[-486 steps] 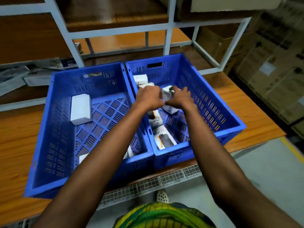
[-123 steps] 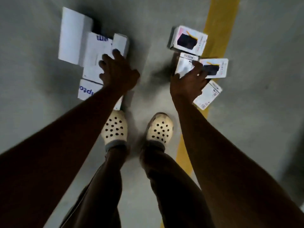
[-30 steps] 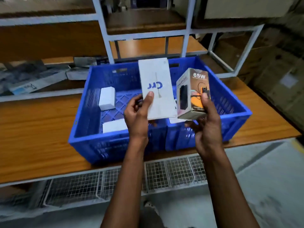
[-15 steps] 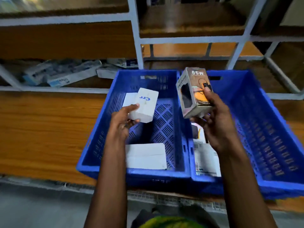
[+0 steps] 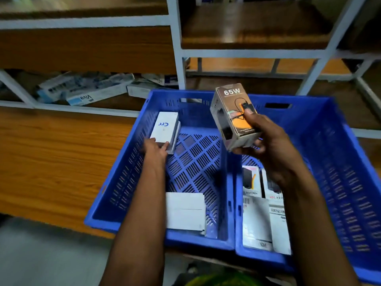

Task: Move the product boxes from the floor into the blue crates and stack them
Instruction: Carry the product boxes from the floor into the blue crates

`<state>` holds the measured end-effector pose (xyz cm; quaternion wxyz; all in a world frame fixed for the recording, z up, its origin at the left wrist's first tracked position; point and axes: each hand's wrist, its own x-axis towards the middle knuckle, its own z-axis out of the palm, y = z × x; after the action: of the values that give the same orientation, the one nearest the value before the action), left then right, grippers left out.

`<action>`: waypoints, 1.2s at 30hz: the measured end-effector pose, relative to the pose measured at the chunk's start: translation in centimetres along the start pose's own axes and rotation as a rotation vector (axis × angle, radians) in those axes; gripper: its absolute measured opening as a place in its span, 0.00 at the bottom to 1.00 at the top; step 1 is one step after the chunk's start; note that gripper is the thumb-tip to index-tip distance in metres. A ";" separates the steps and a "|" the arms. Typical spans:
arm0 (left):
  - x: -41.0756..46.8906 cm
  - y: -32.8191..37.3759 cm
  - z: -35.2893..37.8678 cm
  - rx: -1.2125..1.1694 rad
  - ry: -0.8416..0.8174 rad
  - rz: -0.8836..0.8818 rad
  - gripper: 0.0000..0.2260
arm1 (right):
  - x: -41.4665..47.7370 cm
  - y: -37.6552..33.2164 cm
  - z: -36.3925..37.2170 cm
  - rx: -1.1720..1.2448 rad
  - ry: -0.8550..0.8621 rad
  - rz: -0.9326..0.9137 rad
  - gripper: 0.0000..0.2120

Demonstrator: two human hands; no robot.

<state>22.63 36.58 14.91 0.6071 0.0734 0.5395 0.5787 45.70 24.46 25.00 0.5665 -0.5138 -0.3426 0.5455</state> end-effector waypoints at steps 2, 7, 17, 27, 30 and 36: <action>0.2 0.7 0.9 0.052 0.040 0.016 0.11 | 0.0 0.3 -1.1 -0.026 0.059 0.017 0.14; -2.8 1.4 5.3 0.346 0.011 0.215 0.06 | 0.0 0.9 -3.9 -0.224 0.181 0.051 0.24; -14.0 -7.4 5.2 1.011 -0.723 0.745 0.04 | -2.2 0.5 -7.2 -0.997 0.377 0.186 0.46; -13.6 -8.3 4.2 1.152 -0.785 0.723 0.10 | -1.7 4.8 -3.6 -1.137 0.369 0.259 0.27; -13.4 -8.2 3.7 1.196 -0.831 0.721 0.11 | -1.3 5.4 -3.3 -1.142 0.411 0.194 0.26; -12.8 -7.4 3.3 1.078 -0.805 0.648 0.10 | -1.1 6.2 -3.5 -1.190 0.379 0.186 0.26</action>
<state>32.88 25.99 18.28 0.4366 0.7223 0.4359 0.3126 47.20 21.87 18.45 0.1847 -0.8564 -0.4350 0.2077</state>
